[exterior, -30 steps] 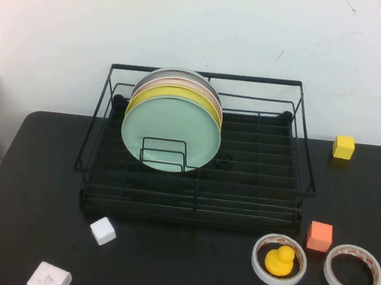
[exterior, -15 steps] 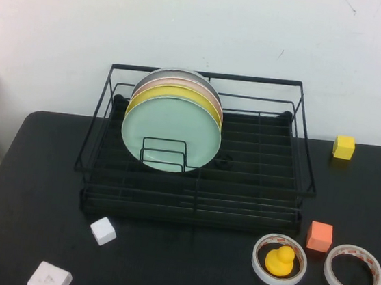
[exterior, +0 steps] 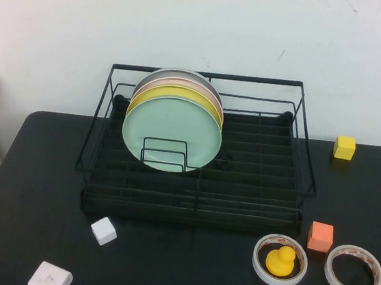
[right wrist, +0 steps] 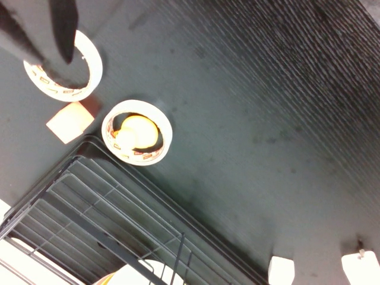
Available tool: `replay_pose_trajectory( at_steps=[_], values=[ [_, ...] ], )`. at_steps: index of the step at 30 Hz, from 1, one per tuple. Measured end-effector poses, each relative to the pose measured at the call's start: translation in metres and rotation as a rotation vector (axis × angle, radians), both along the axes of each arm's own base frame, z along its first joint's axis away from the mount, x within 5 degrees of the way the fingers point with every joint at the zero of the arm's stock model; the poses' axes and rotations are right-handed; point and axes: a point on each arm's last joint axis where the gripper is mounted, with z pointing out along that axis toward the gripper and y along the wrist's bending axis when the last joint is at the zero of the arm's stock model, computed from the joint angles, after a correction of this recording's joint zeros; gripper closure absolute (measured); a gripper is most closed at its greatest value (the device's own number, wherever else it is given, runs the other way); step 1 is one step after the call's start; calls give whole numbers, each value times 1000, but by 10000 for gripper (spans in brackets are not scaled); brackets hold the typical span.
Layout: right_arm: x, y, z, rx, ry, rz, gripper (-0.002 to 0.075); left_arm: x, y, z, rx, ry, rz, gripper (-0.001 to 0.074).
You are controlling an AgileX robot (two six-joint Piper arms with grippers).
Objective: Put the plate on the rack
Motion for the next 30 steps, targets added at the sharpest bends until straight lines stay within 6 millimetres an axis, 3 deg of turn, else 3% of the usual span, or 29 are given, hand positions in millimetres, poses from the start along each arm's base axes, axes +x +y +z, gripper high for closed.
replay_pose_trajectory(
  at_steps=[9, 15, 18, 23, 30],
  values=[
    [0, 0, 0, 0, 0, 0, 728, -1, 4, 4, 1, -53, 82, 736],
    [0, 0, 0, 0, 0, 0, 728, 0, 0, 2, 242, -101, 303, 736],
    [0, 0, 0, 0, 0, 0, 728, 3, -6, -6, 406, -64, 330, 736],
    [0, 0, 0, 0, 0, 0, 728, 22, -13, -34, 531, 55, 288, 736],
    [0, 0, 0, 0, 0, 0, 728, 61, -11, -91, 470, 168, 342, 736]
  ],
)
